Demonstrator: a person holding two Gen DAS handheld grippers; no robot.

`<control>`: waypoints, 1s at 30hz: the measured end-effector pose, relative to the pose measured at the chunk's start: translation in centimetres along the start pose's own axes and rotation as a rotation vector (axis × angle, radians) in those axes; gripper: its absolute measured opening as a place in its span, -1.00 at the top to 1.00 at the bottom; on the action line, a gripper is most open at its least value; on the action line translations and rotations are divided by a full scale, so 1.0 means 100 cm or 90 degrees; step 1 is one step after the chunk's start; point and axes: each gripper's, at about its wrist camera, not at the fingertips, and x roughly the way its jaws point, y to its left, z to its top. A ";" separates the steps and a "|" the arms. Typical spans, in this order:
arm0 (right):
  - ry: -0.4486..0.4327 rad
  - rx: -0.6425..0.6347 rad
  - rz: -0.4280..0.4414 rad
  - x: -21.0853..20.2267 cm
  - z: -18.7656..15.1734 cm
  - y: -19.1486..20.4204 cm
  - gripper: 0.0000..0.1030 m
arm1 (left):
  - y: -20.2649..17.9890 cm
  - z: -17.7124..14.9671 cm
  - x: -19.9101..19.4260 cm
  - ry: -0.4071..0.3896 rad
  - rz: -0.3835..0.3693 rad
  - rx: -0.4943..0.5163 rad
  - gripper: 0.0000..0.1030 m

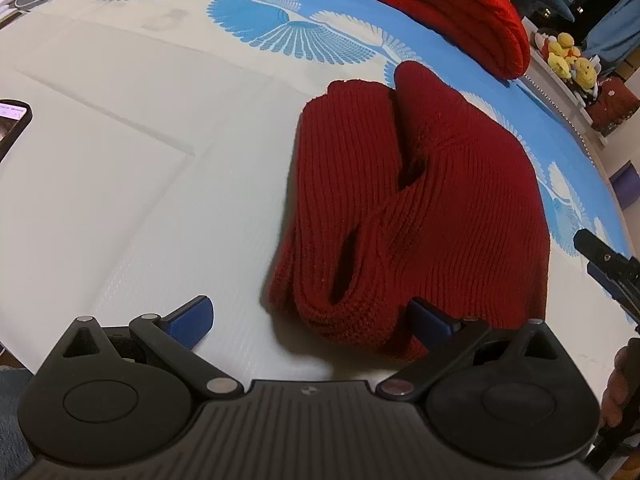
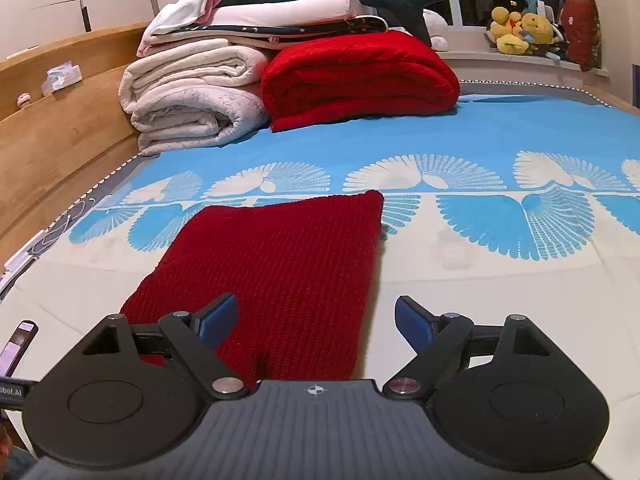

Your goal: Fold small clothes

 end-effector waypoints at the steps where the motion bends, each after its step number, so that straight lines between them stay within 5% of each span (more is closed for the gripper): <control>1: 0.001 0.001 0.000 0.000 0.000 0.000 -0.68 | -0.001 0.000 0.000 -0.001 0.003 0.002 -0.99; 25: 0.028 0.003 -0.016 0.014 0.001 -0.010 -0.69 | -0.002 0.001 0.004 0.003 0.009 -0.001 -0.99; 30: 0.053 0.068 0.017 0.027 0.010 -0.022 -0.69 | 0.002 -0.002 0.002 -0.006 -0.017 -0.029 -0.99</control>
